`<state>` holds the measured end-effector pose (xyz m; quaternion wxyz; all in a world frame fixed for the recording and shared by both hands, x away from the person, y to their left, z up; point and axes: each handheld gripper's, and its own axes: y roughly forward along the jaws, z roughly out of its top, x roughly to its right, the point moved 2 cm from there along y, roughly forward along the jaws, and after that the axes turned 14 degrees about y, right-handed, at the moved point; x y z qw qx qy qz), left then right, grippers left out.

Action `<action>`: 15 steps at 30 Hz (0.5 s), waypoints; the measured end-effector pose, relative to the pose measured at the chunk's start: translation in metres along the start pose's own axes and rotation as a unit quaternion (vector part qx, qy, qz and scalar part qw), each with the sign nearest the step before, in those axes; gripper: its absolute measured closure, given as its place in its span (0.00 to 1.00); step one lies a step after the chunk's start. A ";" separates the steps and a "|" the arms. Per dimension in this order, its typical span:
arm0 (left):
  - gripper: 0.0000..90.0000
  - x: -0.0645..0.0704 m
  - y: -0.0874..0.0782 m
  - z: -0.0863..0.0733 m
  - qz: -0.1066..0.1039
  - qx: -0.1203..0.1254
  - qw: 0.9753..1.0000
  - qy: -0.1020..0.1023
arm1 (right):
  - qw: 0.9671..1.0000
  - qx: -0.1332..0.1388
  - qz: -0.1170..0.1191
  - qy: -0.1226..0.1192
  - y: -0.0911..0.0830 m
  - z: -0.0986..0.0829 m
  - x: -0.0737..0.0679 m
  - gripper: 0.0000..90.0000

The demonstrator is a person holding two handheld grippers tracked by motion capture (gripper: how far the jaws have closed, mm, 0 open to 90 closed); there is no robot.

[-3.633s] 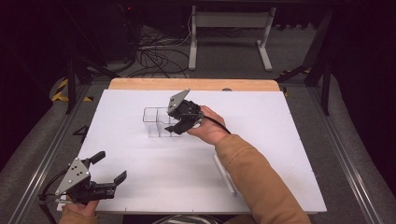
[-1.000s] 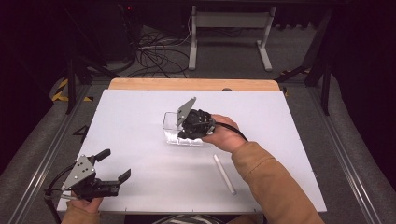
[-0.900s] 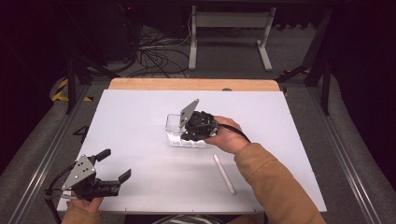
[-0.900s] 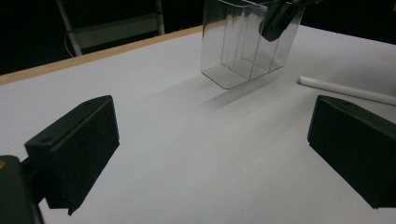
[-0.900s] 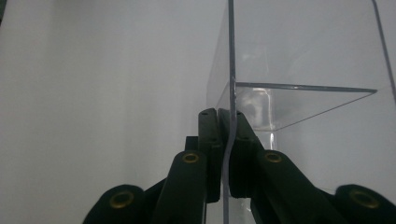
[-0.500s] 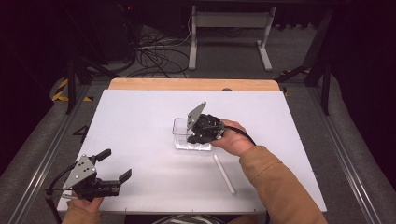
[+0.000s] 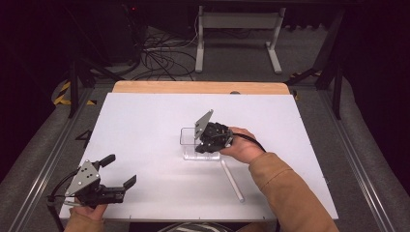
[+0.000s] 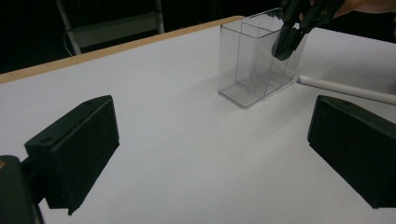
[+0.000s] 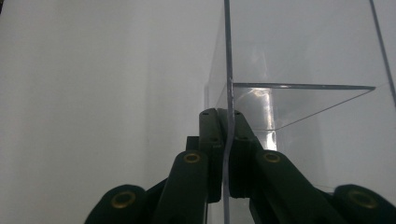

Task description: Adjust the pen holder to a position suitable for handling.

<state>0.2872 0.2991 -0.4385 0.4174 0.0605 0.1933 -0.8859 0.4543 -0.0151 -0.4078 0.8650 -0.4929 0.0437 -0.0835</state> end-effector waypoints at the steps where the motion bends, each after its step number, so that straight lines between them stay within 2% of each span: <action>1: 0.03 0.000 0.000 0.000 0.000 0.000 1.000 0.000 | 1.000 -0.001 0.001 -0.001 0.000 0.000 0.000 0.97; 11: 0.03 0.001 0.001 0.000 -0.002 -0.002 1.000 0.000 | 1.000 0.000 0.001 0.000 0.002 -0.002 0.000 0.96; 14: 0.03 0.000 0.001 0.000 -0.002 -0.001 1.000 0.001 | 1.000 0.008 -0.004 0.008 0.000 -0.003 0.001 0.82; 15: 0.03 0.000 0.001 0.000 -0.002 -0.002 1.000 0.001 | 1.000 0.008 -0.004 0.008 0.000 -0.003 0.001 0.82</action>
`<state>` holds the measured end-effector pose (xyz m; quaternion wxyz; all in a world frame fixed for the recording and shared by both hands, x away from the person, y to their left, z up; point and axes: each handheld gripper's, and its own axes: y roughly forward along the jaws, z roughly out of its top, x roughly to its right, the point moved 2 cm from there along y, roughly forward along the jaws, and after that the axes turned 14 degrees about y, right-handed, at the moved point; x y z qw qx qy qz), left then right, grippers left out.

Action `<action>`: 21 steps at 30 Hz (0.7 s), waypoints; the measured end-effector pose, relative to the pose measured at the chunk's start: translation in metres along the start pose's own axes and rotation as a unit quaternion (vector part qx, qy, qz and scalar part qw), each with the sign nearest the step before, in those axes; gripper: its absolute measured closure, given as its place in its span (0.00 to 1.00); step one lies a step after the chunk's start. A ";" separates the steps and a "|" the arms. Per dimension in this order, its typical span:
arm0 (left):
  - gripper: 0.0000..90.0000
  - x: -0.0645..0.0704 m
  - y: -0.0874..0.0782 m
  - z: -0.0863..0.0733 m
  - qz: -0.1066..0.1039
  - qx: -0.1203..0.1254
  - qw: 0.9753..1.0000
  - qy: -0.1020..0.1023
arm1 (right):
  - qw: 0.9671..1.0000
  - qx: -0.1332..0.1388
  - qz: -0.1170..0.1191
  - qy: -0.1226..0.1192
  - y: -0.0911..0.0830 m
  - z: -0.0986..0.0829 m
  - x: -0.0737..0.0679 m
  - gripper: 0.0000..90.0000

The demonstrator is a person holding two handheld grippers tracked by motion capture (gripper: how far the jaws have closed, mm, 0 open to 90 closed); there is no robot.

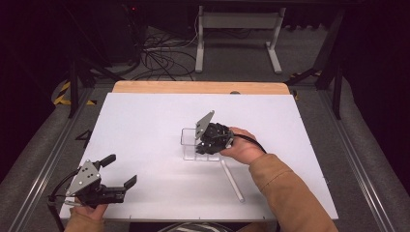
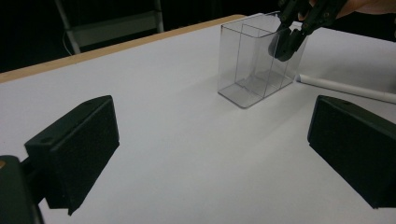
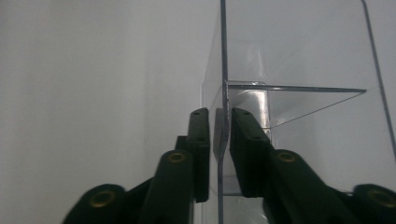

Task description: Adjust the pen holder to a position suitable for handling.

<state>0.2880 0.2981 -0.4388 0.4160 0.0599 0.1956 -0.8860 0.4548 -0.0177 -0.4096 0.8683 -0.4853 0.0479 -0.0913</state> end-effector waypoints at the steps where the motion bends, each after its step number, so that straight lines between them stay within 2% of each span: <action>1: 0.03 0.000 0.000 0.000 0.000 0.000 1.000 0.000 | 1.000 0.007 -0.001 0.003 -0.001 -0.001 0.000 0.78; 3: 0.03 0.000 0.001 0.000 -0.001 0.002 1.000 -0.001 | 1.000 0.021 -0.006 0.008 -0.004 -0.001 -0.001 0.73; 6: 0.03 -0.001 0.003 0.000 -0.002 0.000 1.000 0.002 | 0.998 0.052 -0.017 0.013 -0.015 0.000 -0.003 0.60; 8: 0.03 -0.001 0.004 0.001 -0.003 0.002 1.000 0.000 | 0.996 0.077 -0.023 0.028 -0.024 0.001 -0.006 0.51; 10: 0.03 -0.002 0.005 0.001 -0.004 0.003 1.000 0.000 | 0.994 0.103 -0.034 0.031 -0.035 0.002 -0.008 0.40; 12: 0.03 -0.003 0.006 0.001 -0.006 0.003 1.000 -0.002 | 0.989 0.132 -0.042 0.044 -0.045 0.003 -0.011 0.32; 13: 0.03 -0.003 0.006 0.001 -0.006 0.003 1.000 -0.002 | 0.989 0.132 -0.042 0.044 -0.045 0.003 -0.011 0.32; 16: 0.03 -0.003 0.010 0.002 -0.010 0.001 1.000 0.001 | 0.982 0.170 -0.048 0.059 -0.056 0.001 -0.015 0.22; 21: 0.03 -0.002 0.012 0.003 -0.015 0.003 1.000 0.006 | 0.976 0.191 -0.067 0.083 -0.061 -0.005 -0.018 0.07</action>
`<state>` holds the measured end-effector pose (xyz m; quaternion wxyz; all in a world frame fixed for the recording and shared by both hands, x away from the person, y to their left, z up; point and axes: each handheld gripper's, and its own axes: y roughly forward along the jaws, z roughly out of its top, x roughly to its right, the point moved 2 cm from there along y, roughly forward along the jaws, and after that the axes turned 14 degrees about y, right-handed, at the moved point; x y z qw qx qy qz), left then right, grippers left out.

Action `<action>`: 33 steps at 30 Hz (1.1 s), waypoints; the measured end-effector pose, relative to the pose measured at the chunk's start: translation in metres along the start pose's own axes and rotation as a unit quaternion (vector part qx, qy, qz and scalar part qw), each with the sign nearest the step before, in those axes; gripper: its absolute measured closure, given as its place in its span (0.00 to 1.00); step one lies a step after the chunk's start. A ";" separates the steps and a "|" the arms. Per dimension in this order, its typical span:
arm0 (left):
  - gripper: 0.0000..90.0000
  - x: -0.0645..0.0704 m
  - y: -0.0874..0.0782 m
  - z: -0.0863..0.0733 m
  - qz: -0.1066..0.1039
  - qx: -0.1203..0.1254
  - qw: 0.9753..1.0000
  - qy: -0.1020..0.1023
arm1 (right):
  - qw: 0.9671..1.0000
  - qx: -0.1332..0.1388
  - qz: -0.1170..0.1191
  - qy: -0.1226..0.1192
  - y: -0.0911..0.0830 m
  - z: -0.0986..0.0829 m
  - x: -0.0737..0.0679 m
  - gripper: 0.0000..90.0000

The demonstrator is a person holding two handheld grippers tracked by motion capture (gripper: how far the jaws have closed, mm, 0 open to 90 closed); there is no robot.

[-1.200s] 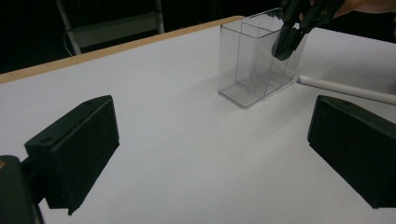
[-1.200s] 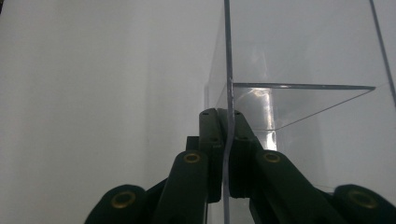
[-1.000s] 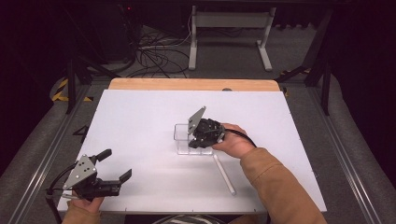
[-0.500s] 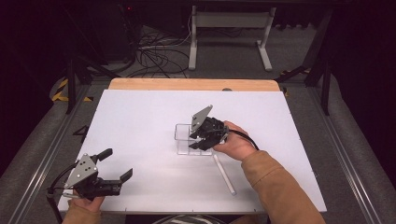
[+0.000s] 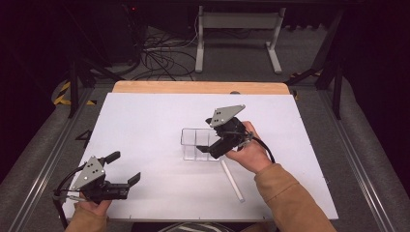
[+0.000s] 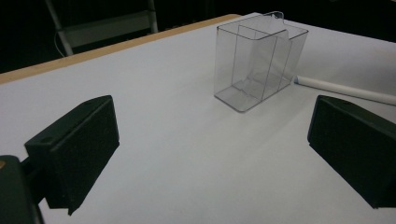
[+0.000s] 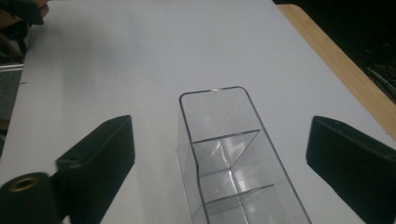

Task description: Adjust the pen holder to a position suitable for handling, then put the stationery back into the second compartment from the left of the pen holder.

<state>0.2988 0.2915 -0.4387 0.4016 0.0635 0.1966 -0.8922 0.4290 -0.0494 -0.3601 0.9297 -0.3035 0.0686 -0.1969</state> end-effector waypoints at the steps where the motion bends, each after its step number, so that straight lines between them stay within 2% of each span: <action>1: 0.03 0.000 0.000 0.000 0.001 0.000 1.000 0.001 | 1.000 0.006 -0.001 0.006 -0.002 0.000 0.000 0.06; 9: 0.03 0.001 0.001 0.001 -0.002 0.001 1.000 -0.003 | 0.997 0.068 -0.018 0.032 -0.029 -0.003 -0.004 0.00; 17: 0.03 0.001 0.002 0.001 -0.002 0.001 1.000 0.000 | 0.991 0.115 -0.034 0.065 -0.046 -0.014 -0.007 0.00; 18: 0.03 0.002 0.002 0.002 -0.002 0.001 1.000 -0.001 | 0.990 0.119 -0.030 0.069 -0.047 -0.016 -0.008 0.00; 24: 0.03 0.001 0.002 0.001 -0.002 0.001 1.000 0.000 | 0.989 0.125 -0.035 0.075 -0.055 -0.022 -0.015 0.00; 28: 0.03 0.001 0.002 0.001 -0.003 0.002 1.000 0.000 | 0.986 0.142 -0.042 0.082 -0.060 -0.028 -0.017 0.00; 33: 0.03 0.001 0.002 0.001 -0.003 0.002 1.000 -0.002 | 0.985 0.125 -0.060 0.103 -0.060 -0.037 -0.017 0.00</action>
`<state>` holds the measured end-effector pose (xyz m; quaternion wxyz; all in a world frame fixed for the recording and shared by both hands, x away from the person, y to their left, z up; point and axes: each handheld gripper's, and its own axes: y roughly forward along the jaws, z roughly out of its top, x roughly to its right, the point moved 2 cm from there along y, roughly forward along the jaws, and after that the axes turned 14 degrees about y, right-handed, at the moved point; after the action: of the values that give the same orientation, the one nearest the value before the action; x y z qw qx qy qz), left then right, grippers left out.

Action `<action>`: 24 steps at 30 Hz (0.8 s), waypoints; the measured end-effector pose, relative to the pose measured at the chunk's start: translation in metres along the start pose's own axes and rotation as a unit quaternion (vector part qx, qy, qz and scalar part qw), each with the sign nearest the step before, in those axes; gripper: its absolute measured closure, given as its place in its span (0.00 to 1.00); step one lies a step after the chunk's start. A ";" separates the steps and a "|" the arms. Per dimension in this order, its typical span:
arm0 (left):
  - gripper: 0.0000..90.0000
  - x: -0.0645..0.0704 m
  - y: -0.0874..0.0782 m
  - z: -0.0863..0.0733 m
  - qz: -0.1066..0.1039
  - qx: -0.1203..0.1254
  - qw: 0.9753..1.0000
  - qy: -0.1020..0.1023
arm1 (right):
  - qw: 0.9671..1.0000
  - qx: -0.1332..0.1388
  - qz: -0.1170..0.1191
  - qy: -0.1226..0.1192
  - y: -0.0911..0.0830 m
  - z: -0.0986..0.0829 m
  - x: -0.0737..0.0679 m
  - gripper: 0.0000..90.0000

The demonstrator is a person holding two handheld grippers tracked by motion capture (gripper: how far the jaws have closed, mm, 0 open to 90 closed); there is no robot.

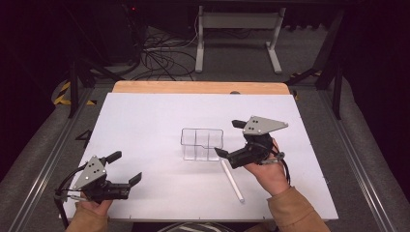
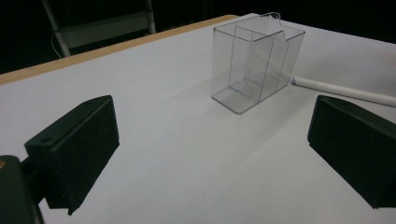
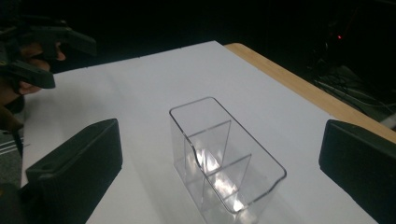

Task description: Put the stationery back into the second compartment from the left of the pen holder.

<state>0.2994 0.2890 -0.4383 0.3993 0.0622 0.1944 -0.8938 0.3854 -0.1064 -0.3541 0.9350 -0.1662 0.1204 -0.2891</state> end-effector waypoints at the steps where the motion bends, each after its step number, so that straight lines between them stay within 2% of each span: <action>1: 0.03 0.000 0.000 0.000 0.000 0.001 1.000 0.000 | 1.000 -0.008 -0.006 0.004 -0.001 -0.002 0.000 0.00; 3: 0.03 0.000 0.000 0.000 0.000 0.000 1.000 0.000 | 1.000 -0.016 -0.012 0.012 -0.003 -0.004 0.000 0.00; 6: 0.03 0.000 0.000 0.000 0.000 0.001 1.000 0.001 | 0.999 -0.017 -0.027 0.008 -0.006 -0.010 -0.002 0.00; 10: 0.03 0.000 0.000 0.000 0.000 0.001 1.000 0.001 | 0.998 -0.033 -0.047 0.011 -0.007 -0.018 -0.003 0.00; 19: 0.03 0.000 0.000 0.000 -0.002 0.000 1.000 0.000 | 0.996 -0.055 -0.061 0.039 -0.009 -0.034 -0.003 0.00; 24: 0.03 -0.001 -0.001 0.000 -0.001 0.001 1.000 0.004 | 0.995 -0.072 -0.060 0.041 -0.006 -0.041 -0.005 0.00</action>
<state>0.2993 0.2896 -0.4376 0.3980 0.0657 0.1949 -0.8940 0.3651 -0.1179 -0.3891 0.8958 -0.2281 0.1690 -0.3422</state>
